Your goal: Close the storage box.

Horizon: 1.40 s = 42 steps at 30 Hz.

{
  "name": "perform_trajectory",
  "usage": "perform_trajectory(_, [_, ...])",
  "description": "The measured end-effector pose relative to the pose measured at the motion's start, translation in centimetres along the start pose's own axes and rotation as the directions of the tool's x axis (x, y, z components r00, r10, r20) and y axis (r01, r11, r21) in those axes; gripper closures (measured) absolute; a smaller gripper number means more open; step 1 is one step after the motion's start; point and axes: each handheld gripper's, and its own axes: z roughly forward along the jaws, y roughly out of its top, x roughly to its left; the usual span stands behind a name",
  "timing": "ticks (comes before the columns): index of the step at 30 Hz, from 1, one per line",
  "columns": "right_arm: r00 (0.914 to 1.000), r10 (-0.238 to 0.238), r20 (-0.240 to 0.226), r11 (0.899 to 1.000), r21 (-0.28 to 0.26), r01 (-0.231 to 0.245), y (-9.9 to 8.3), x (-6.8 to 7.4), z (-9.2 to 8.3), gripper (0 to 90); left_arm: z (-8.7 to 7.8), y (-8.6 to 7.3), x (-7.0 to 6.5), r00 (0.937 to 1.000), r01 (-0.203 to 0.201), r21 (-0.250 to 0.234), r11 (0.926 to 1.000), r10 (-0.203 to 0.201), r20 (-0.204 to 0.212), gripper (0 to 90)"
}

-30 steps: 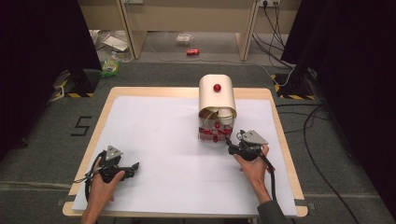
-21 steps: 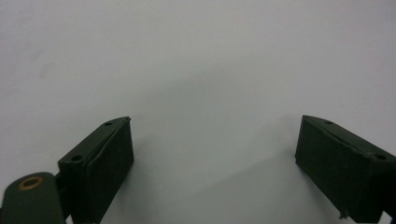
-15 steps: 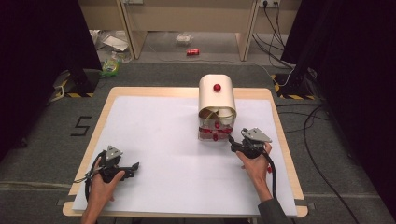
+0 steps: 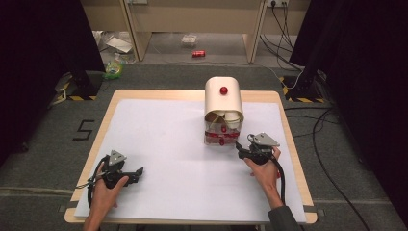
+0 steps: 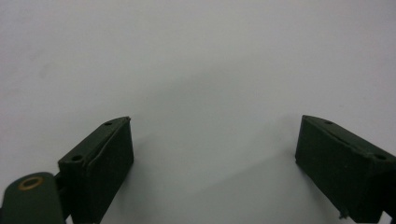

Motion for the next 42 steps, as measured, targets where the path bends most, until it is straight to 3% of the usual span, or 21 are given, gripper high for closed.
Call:
perform_trajectory(2, [0.9999,-0.017,0.0,1.0,0.004,0.017,0.1,0.0,-0.3,31.9,0.0,0.0,0.0,1.0,0.0,0.0,1.0,0.0,0.0,10.7])
perform_trajectory(13, [0.9997,-0.003,-0.025,1.0,0.011,0.003,0.2,-0.6,-1.7,31.1,0.0,0.0,0.0,1.0,0.0,0.0,1.0,0.0,0.0,10.7])
perform_trajectory(30, [0.9976,-0.018,-0.067,0.999,0.037,0.021,-0.1,-0.2,-3.6,30.3,0.0,0.0,0.0,1.0,0.0,0.0,1.0,0.0,0.0,10.7])
perform_trajectory(42, [0.996,-0.024,-0.086,0.998,0.061,0.03,-1.9,-0.1,-5.8,30.1,0.0,0.0,0.0,1.0,0.0,0.0,1.0,0.0,0.0,10.7])
